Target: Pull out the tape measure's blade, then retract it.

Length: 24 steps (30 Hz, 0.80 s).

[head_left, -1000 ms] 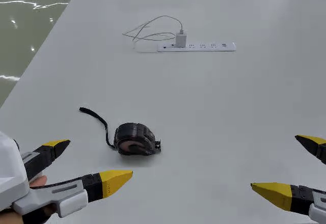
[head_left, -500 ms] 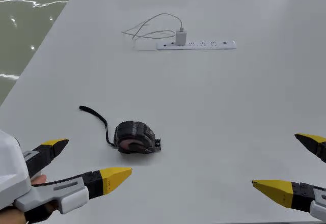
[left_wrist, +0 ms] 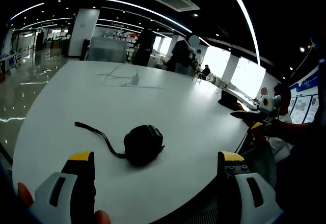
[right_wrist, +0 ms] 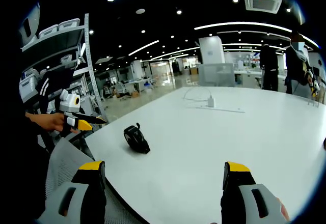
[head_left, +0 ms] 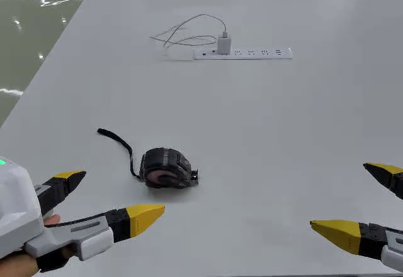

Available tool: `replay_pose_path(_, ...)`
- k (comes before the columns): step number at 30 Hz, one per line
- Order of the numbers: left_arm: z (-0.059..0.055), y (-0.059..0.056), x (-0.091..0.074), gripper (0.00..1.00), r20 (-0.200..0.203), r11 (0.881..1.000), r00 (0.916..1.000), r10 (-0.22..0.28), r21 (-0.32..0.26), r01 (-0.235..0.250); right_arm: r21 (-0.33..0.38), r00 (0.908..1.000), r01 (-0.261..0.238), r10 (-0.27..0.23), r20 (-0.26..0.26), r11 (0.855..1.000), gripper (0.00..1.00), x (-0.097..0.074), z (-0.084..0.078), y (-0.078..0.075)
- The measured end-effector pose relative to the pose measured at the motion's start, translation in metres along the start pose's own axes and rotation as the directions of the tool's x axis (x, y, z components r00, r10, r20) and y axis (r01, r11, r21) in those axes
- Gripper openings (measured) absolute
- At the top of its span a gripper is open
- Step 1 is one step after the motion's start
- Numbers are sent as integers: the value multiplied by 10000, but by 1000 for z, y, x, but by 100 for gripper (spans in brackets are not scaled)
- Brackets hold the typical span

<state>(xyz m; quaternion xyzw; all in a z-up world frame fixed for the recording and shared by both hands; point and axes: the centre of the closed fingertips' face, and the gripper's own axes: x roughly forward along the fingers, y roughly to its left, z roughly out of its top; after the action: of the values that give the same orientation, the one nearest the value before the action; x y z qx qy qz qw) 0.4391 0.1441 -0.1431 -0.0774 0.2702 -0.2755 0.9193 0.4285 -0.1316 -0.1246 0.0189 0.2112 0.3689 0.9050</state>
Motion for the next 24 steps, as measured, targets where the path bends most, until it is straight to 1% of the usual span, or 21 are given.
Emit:
replay_pose_path(5,-1,3,3,99,-13,9999,9999,109,-31,-109,-61,10000,20,-20,-49,10000,96,2,-1,-1)
replay_pose_path(7,-1,5,5,99,7,9996,9997,264,42,-264,-54,9999,-51,50,-88,10000,96,3,-2,-1)
replay_pose_path(10,-1,6,9,99,-26,9993,9993,367,71,-367,-136,9998,-126,123,-174,9998,96,4,-3,0)
replay_pose_path(11,0,7,11,99,31,9989,9989,465,112,-465,-142,9998,-137,135,-164,9998,96,5,-3,0)
replay_pose_path(14,1,9,16,99,54,9984,9984,570,41,-571,-136,9998,-149,147,-152,9998,96,5,-2,-1)
replay_pose_path(18,3,7,23,99,80,9980,9980,628,23,-628,-156,9999,-102,100,-105,9998,96,6,-1,-2)
replay_pose_path(24,1,6,31,99,-46,9983,9983,582,-16,-582,-157,9999,-82,80,-119,9998,96,7,-3,-3)
